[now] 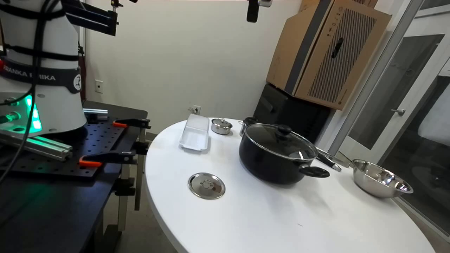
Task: Put the silver lid on the small pot, take the glass lid off the large pot, then put the silver lid from the smallest pot on the table
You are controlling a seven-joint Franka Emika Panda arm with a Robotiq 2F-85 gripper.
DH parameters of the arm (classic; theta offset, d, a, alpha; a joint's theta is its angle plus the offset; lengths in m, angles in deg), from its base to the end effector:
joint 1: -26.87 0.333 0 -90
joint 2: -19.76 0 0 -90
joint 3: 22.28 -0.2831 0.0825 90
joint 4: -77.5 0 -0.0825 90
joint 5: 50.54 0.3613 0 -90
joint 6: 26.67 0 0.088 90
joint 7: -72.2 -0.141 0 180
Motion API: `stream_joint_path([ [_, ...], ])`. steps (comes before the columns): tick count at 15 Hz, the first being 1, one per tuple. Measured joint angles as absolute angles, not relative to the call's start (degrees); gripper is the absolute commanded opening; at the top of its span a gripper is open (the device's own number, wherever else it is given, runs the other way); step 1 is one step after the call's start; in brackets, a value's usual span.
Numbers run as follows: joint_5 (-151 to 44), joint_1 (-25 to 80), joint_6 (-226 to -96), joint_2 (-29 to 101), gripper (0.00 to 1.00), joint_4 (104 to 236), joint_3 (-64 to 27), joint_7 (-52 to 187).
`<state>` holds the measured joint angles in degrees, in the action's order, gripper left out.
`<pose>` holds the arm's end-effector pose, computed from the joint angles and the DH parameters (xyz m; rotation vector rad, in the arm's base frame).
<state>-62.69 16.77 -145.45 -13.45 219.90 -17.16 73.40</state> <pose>0.3754 -0.1199 0.4499 2.9594 -0.2186 0.2169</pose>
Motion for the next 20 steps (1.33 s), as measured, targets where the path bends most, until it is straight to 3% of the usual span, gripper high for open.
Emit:
stream_joint_path([
  [20,-61.9,15.9,-146.7,-13.4,1.00,220.0,-14.2,72.4],
])
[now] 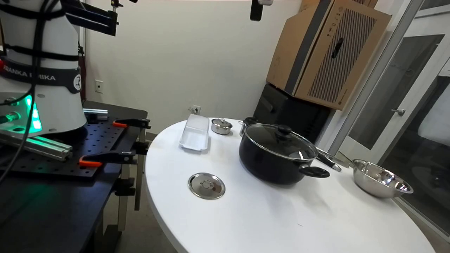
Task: Put the silver lid on the small pot, take the glass lid off the large pot, then put the silver lid from the smallest pot on the table
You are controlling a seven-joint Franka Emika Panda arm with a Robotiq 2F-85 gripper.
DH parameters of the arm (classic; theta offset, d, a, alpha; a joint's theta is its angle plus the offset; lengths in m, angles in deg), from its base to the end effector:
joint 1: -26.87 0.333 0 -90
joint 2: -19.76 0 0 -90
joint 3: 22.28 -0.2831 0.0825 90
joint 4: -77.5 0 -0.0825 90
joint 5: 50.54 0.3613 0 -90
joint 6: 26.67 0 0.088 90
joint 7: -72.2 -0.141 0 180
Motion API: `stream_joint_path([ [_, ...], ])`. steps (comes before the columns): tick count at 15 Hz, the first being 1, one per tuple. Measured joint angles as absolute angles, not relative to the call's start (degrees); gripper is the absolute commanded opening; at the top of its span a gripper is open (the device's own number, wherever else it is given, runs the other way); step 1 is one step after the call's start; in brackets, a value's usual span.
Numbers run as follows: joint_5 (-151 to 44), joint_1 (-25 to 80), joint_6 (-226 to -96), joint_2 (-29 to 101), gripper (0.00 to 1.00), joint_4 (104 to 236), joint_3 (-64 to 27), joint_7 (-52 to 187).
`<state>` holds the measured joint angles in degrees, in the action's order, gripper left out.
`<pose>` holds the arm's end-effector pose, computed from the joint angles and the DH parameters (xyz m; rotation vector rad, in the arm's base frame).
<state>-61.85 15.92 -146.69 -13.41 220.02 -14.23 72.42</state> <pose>0.3699 -0.1435 0.4491 2.9814 -0.3428 0.2495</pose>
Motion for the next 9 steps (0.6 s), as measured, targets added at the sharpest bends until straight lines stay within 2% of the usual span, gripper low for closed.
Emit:
stream_joint_path([
  [9,-60.0,12.0,-150.2,-5.2,1.00,221.5,-2.9,77.3],
])
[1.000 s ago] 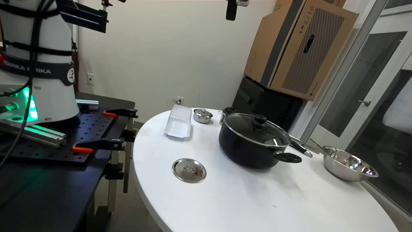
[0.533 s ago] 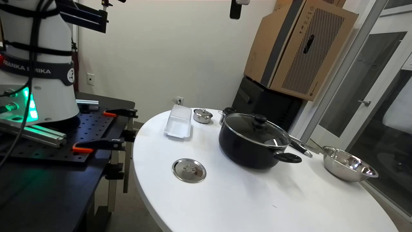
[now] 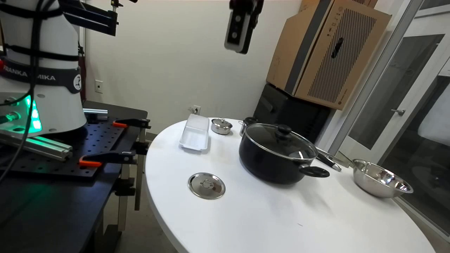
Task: Put the silver lid on the small pot, take the glass lid off the large pot, then put the silver lid from the smallest pot on the table
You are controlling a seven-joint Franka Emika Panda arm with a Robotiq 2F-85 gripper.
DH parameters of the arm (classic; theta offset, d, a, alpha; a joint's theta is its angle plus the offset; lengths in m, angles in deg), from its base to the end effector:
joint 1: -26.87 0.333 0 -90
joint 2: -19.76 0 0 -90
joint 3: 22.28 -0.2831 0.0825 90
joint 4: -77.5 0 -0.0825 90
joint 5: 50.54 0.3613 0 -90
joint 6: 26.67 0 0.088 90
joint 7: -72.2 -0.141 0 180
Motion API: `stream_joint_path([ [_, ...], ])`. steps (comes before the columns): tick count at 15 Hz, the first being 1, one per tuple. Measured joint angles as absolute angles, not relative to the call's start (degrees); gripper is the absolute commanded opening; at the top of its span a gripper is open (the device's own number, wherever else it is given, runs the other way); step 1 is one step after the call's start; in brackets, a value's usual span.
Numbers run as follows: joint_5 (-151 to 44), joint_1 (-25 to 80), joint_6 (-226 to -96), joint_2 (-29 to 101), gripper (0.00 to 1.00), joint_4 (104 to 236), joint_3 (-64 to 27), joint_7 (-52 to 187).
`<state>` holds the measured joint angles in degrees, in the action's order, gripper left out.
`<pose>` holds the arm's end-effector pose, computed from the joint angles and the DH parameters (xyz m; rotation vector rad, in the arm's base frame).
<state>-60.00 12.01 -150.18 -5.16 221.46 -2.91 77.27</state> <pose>0.3376 -0.2364 0.3773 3.0591 -0.6144 0.0915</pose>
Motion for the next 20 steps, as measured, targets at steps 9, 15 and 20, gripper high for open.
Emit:
stream_joint_path([
  [9,-60.1,12.3,-154.6,8.0,1.00,221.7,-3.8,82.2],
  [15,-60.1,12.2,-158.5,10.6,1.00,222.3,-4.4,82.6],
  [20,-60.1,12.1,-158.5,10.7,1.00,222.4,-4.4,82.6],
])
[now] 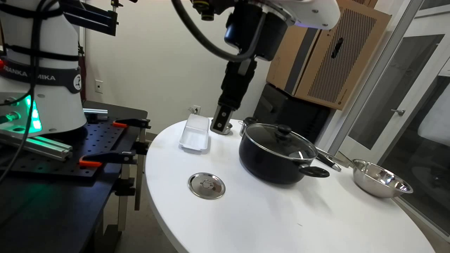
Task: Put the silver lid on the small pot, take the glass lid off the large pot, then put the silver lid from the smallest pot on the table
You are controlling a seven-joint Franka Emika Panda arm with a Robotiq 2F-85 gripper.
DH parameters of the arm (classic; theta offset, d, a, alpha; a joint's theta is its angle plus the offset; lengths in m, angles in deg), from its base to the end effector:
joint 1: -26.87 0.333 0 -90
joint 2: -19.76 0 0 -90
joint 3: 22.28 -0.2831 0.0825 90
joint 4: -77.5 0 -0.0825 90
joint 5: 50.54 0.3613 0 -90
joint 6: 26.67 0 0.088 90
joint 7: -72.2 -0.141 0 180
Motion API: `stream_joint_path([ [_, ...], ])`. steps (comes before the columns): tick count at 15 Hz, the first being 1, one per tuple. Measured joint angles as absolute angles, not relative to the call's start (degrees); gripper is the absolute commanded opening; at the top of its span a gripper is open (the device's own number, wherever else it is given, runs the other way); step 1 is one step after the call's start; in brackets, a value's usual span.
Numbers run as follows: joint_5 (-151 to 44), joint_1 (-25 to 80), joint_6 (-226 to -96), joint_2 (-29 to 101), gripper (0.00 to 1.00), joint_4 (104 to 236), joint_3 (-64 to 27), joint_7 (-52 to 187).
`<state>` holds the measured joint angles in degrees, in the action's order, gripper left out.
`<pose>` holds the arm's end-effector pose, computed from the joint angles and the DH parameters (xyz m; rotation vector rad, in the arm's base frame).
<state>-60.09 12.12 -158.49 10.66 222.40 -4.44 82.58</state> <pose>0.3570 -0.2321 0.2743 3.0711 -0.4112 -0.1471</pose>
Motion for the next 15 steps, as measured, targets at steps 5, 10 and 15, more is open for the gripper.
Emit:
stream_joint_path([
  [5,-59.4,13.2,-162.2,13.2,1.00,226.4,-6.1,82.7],
  [10,-57.2,15.2,-170.2,18.7,1.00,229.4,-8.6,82.7],
  [15,-54.7,16.1,-176.8,24.8,1.00,229.8,-11.3,82.7],
])
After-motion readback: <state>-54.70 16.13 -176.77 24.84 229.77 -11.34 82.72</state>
